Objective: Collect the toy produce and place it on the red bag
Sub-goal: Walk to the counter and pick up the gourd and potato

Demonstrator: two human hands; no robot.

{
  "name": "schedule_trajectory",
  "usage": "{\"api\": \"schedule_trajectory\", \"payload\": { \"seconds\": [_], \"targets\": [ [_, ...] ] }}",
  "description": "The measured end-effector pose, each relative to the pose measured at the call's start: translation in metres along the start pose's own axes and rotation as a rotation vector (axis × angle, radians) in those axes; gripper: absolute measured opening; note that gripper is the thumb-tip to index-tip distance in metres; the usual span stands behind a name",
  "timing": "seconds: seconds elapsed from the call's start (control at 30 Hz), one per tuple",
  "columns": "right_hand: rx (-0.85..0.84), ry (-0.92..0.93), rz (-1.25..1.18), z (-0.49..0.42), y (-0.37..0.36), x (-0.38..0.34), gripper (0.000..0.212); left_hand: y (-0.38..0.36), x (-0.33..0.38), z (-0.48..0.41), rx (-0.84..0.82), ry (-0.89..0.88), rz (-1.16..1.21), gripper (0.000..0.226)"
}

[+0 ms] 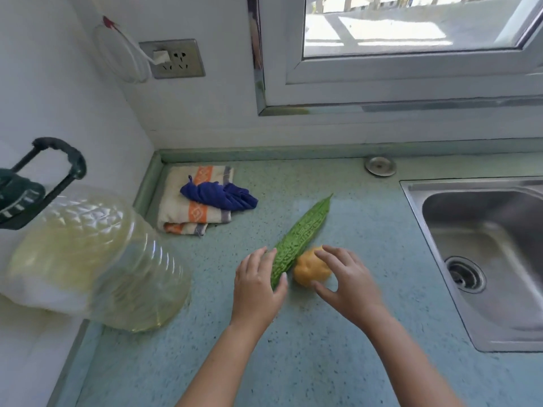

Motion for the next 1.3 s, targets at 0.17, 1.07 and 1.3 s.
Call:
{"api": "schedule_trajectory", "payload": {
  "seconds": [0.17,1.07,1.3],
  "targets": [
    [-0.071,0.007,-0.042,-0.022,-0.017,0.018,0.056,-0.025,-0.015,-0.016,-0.037,0.087,0.028,0.061],
    [-0.293,-0.205,-0.379,-0.028,-0.055,0.036,0.052,-0.048,-0.041,-0.02,-0.073,0.223,0.276,0.057],
    [-0.257,-0.273,-0.426,-0.024,-0.054,0.037,0.05,-0.035,-0.045,-0.004,0.041,0.336,0.377,0.055]
  ]
}}
Point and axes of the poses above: each hand's wrist, its own z-axis away from the middle knuckle, its own y-axis out of the back of the hand, x = y × z, the point moved 8 cm from there along -z, towards the middle knuckle, and after that the axes turned 7 degrees about -y, right-handed, at the moved point
